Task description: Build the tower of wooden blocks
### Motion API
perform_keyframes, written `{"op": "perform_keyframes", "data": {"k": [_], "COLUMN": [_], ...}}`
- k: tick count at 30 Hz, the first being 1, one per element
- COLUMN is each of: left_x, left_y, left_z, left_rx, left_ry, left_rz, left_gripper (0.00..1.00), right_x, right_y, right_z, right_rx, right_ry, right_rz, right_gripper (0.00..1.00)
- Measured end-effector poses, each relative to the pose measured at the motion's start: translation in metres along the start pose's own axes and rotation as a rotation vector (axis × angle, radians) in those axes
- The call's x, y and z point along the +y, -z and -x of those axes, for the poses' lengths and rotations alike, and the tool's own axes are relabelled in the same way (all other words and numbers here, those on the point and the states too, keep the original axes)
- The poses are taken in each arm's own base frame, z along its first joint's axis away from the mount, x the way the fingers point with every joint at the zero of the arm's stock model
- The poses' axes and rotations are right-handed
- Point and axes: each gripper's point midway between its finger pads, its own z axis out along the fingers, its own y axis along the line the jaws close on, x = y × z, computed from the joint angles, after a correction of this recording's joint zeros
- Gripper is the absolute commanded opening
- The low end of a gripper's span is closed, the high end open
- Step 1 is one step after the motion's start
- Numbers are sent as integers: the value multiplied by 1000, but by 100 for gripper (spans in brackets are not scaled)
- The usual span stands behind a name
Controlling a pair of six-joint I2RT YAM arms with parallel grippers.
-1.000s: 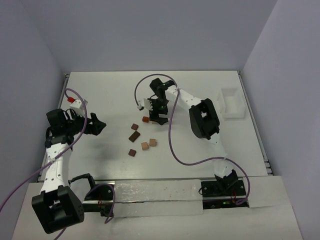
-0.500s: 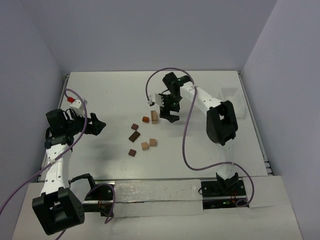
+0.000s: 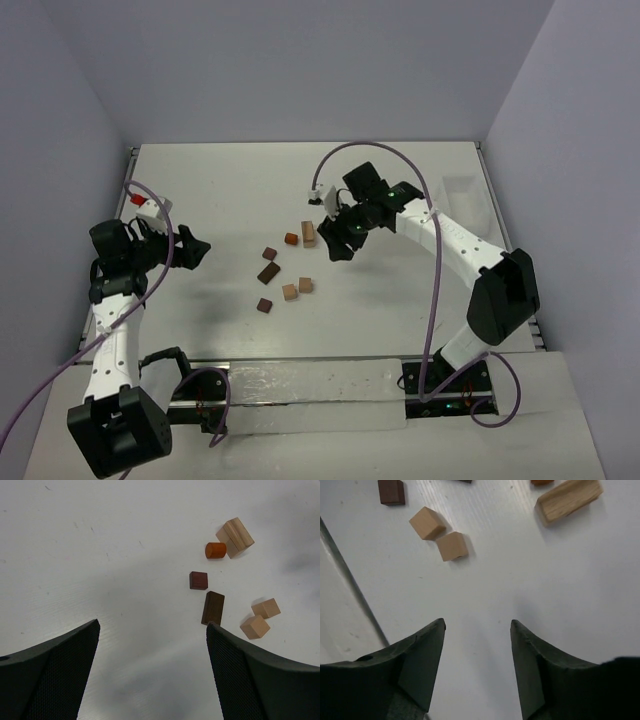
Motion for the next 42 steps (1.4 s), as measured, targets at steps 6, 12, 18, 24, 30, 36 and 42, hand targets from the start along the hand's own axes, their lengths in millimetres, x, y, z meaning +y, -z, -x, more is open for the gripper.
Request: {"op": "perform_keyframes", "data": {"k": [6, 12, 18, 24, 30, 36, 42], "left_x": [2, 3, 4, 4, 4, 5, 6], "left_y": [1, 3, 3, 3, 3, 1, 1], "left_z": [2, 4, 4, 5, 5, 1, 1], "left_rx": [-8, -15, -15, -19, -20, -13, -14], "left_ry": [8, 1, 3, 1, -1, 6, 5], "left_rz": [21, 35, 39, 39, 40, 39, 39], "left_gripper": [95, 95, 95, 96, 96, 96, 96], "right_x": [-10, -8, -15, -10, 0, 13, 19], "right_y": [-32, -49, -77, -97, -111, -121, -123], "right_z": [-40, -28, -43, -52, -56, -54, -45], "right_rx": [89, 56, 107, 152, 181, 198, 184], "right_ry": [-274, -380, -486, -523, -531, -523, -518], "right_rz": [-226, -366, -416, -417, -389, -349, -319], "right_gripper": [0, 0, 0, 0, 0, 0, 0]}}
